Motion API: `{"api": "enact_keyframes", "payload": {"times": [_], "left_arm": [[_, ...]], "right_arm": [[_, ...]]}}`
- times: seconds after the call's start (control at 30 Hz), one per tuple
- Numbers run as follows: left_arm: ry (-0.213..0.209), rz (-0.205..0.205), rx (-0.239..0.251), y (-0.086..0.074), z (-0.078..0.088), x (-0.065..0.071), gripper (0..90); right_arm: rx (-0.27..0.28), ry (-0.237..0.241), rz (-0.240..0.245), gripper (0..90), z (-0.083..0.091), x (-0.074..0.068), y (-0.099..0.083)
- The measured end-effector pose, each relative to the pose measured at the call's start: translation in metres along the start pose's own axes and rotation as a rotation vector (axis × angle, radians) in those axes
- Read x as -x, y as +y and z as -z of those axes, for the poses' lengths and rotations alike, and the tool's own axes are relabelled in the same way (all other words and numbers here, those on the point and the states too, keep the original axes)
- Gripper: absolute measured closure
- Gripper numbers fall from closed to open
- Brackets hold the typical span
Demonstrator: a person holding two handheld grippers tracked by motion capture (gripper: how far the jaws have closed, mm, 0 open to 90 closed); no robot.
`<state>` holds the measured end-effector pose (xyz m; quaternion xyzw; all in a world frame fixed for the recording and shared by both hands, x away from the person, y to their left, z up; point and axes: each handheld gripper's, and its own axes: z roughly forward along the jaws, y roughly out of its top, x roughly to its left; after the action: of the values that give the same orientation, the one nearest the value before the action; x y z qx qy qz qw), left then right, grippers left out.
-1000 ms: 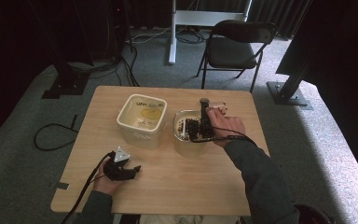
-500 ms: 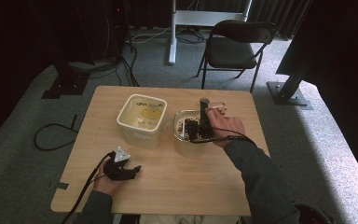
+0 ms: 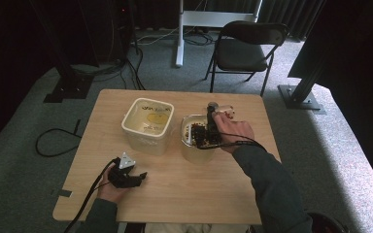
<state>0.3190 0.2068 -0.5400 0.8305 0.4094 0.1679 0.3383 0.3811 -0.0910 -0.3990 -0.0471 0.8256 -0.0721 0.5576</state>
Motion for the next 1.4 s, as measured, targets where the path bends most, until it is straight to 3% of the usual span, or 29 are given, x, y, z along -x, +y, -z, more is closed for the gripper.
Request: {"api": "enact_keyframes", "payload": {"times": [0.1, 0.17, 0.23, 0.3, 0.37, 0.43, 0.5, 0.6, 0.67, 0.87, 1.07, 1.13, 1.23, 1.3, 1.4], "left_arm": [[0.002, -0.003, -0.001, 0.0, 0.0, 0.0, 34.2], [0.002, -0.003, -0.002, 0.0, 0.0, 0.0, 34.2], [0.001, -0.004, -0.002, 0.0, 0.0, 0.0, 34.2], [0.002, -0.003, -0.003, 0.0, 0.0, 0.0, 34.3], [0.002, -0.004, -0.001, 0.0, 0.0, 0.0, 34.2], [0.001, -0.004, -0.003, 0.0, 0.0, 0.0, 34.2], [0.003, -0.006, -0.002, 0.0, 0.0, 0.0, 34.2], [0.003, -0.005, -0.003, 0.0, 0.0, 0.0, 34.2], [0.002, -0.004, -0.002, 0.0, 0.0, 0.0, 34.2], [0.002, -0.003, -0.002, 0.0, 0.0, 0.0, 34.2], [0.003, -0.004, -0.002, 0.0, 0.0, 0.0, 34.2], [0.002, -0.005, -0.002, 0.0, 0.0, 0.0, 34.3], [0.003, -0.004, -0.002, 0.0, 0.0, 0.0, 34.2], [0.003, -0.004, -0.003, 0.0, 0.0, 0.0, 34.3], [0.002, -0.003, -0.001, 0.0, 0.0, 0.0, 34.3]], "right_arm": [[0.005, 0.0, -0.028, 33.1, 0.0, 0.002, -0.001], [0.004, -0.006, 0.004, 33.1, 0.0, -0.001, 0.0], [-0.001, 0.007, -0.016, 33.0, 0.0, 0.0, 0.0], [0.004, 0.0, 0.028, 33.0, 0.0, -0.005, 0.001], [-0.002, 0.003, -0.021, 33.0, -0.002, -0.003, 0.001], [0.011, 0.003, 0.032, 33.0, -0.002, -0.007, 0.001], [-0.002, -0.003, 0.004, 33.0, -0.004, -0.006, 0.001], [0.005, -0.003, 0.037, 33.0, -0.003, -0.009, 0.001], [0.005, -0.001, 0.009, 33.0, -0.003, -0.007, 0.001], [-0.008, -0.01, 0.026, 33.0, -0.001, -0.005, -0.001], [-0.002, -0.01, 0.002, 33.1, -0.001, -0.002, 0.0], [0.003, -0.007, 0.029, 33.0, -0.001, -0.006, 0.001], [-0.008, -0.008, 0.01, 33.1, -0.002, -0.005, 0.001], [-0.001, -0.01, 0.084, 33.0, -0.002, -0.013, 0.003], [0.017, 0.01, 0.007, 33.1, -0.003, -0.008, 0.002]]}}
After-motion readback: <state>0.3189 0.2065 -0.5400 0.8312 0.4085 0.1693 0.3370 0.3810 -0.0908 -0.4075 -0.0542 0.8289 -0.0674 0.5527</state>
